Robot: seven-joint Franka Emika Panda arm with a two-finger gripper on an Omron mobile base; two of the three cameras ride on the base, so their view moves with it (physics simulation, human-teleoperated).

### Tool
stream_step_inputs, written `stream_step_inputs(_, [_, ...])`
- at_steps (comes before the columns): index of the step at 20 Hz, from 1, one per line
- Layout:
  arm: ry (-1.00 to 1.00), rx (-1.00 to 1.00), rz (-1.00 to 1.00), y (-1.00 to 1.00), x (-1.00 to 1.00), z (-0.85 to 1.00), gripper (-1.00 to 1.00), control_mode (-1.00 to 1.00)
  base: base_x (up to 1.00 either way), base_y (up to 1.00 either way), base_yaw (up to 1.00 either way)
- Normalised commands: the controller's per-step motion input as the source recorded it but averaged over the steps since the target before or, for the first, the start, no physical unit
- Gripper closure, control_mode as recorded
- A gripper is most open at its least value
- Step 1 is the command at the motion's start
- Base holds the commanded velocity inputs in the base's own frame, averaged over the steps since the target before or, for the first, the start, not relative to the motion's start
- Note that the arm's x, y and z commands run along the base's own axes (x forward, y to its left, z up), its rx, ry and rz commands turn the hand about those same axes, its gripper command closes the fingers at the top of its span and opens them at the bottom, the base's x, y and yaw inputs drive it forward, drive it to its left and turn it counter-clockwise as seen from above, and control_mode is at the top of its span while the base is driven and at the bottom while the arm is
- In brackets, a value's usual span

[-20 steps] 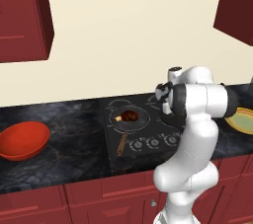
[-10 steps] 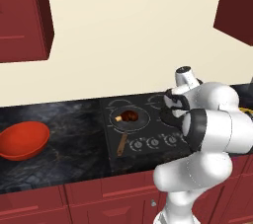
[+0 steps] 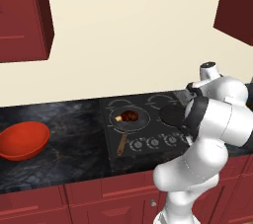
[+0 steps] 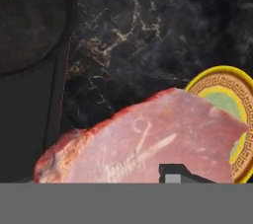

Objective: Place one of the steaks on the plate and the other in the bowl. Then place the bowl in the fridge.

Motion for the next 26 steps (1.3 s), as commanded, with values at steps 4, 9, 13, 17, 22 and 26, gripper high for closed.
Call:
stream_step_inputs(4, [0.0,0.0,-0.05,-0.72,-0.12,-0.06,1.0,-1.0,0.0,0.0,0.0])
stream_step_inputs(9, [-0.03,0.0,-0.04,-0.81,-0.17,-0.15,1.0,-1.0,0.0,0.0,0.0])
stream_step_inputs(13, [-0.01,0.0,-0.01,-0.83,-0.02,-0.18,1.0,-1.0,0.0,0.0,0.0])
stream_step_inputs(17, [-0.01,0.0,0.0,-0.58,0.11,-0.37,1.0,-1.0,0.0,0.0,0.0])
stream_step_inputs(22, [-0.02,0.03,0.03,-0.59,0.16,-0.32,1.0,-1.0,0.0,0.0,0.0])
stream_step_inputs(26, [0.0,0.02,0.05,-0.49,0.18,-0.25,-1.0,-1.0,0.0,0.0,0.0])
